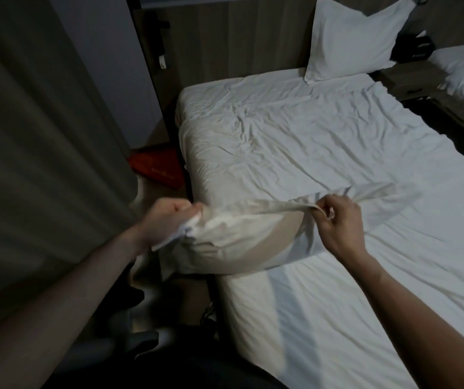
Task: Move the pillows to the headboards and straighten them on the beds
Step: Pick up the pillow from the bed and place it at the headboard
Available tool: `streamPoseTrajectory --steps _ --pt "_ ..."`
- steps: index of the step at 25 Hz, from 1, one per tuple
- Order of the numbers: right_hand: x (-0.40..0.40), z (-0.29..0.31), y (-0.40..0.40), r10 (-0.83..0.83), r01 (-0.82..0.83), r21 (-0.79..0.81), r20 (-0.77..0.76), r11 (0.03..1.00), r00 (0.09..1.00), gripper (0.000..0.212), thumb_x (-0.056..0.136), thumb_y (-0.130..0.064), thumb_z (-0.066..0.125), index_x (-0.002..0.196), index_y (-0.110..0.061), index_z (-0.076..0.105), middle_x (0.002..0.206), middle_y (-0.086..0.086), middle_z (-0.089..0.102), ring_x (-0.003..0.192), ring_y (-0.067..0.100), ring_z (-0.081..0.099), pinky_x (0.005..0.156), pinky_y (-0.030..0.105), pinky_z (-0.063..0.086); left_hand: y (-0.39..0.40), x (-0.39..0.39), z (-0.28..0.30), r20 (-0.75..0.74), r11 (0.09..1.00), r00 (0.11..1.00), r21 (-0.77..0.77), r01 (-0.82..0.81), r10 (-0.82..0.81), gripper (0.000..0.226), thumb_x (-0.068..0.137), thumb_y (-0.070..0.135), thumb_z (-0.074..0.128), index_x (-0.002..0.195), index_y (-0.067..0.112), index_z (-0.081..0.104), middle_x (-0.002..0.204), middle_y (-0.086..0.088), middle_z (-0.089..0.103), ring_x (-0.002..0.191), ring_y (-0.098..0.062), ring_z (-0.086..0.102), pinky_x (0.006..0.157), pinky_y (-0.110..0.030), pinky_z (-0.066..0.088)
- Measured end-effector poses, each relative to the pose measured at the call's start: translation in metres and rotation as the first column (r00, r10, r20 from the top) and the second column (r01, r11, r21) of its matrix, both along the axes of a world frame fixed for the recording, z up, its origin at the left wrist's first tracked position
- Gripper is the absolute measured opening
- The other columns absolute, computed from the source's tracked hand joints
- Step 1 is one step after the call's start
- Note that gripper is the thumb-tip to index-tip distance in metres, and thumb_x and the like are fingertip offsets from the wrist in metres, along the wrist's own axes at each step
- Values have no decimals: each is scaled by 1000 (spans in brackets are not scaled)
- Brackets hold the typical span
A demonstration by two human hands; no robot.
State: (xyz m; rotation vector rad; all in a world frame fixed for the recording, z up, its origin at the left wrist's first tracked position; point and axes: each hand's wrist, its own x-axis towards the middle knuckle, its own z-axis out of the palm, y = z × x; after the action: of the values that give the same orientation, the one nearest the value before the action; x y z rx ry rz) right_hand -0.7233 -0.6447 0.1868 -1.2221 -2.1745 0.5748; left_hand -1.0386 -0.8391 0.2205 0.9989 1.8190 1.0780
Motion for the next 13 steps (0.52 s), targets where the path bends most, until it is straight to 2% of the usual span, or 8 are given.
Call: streamPoseTrajectory --steps 2,3,5,7,8,10,11,13 --pt "37 -17 -28 91 -82 -114 72 990 993 28 96 -24 70 71 -18 58 61 -1 58 60 18 56 61 40 45 -7 13 -17 102 949 961 -161 272 -258 51 97 37 67 55 14 51 52 7 43 49 -2 38 49 -18 32" --pt "55 -30 -47 148 -119 -201 138 972 979 30 98 -33 66 73 -18 57 61 -1 58 59 17 56 61 40 45 -15 15 -37 146 914 951 -272 302 -271 56 89 57 69 53 16 55 50 6 46 48 -3 41 50 -19 34" --pt "79 -61 -86 261 -162 -365 240 917 935 40 99 -51 54 76 -19 55 63 -2 60 62 15 57 63 39 46 -34 10 -93 114 891 991 -438 120 -77 68 63 84 70 53 17 63 52 1 58 52 -12 53 57 -26 43" --pt "90 -95 -125 339 -176 -489 269 855 902 38 100 -50 53 76 -20 52 64 -8 59 68 17 60 65 37 45 -63 11 -155 103 827 989 -561 -28 104 60 66 77 73 68 17 71 77 -9 72 71 -21 62 75 -37 54" --pt "92 -108 -144 372 -183 -535 271 825 888 35 100 -46 55 75 -22 50 63 -12 57 71 18 60 65 36 43 -83 18 -178 154 760 972 -649 -37 179 54 76 67 74 91 15 76 101 -14 75 86 -24 65 88 -44 56" --pt "95 -126 -171 396 -171 -581 286 796 873 31 100 -42 57 74 -28 48 63 -16 53 74 19 59 65 34 40 -115 40 -205 242 558 923 -829 37 299 89 77 71 74 142 12 58 143 -14 61 116 -28 60 100 -41 47" --pt "98 -131 -179 378 -135 -592 308 794 873 28 99 -41 57 76 -26 49 65 -13 55 72 19 58 65 35 42 -123 51 -212 284 504 892 -861 76 351 110 66 81 75 150 16 49 149 -10 56 126 -29 57 105 -39 44" --pt "102 -135 -181 340 -54 -600 375 798 862 23 97 -36 59 79 -23 51 69 -9 58 67 15 51 69 37 45 -122 64 -224 326 528 822 -849 37 467 134 41 85 84 152 20 47 147 -7 58 130 -30 58 111 -44 45"
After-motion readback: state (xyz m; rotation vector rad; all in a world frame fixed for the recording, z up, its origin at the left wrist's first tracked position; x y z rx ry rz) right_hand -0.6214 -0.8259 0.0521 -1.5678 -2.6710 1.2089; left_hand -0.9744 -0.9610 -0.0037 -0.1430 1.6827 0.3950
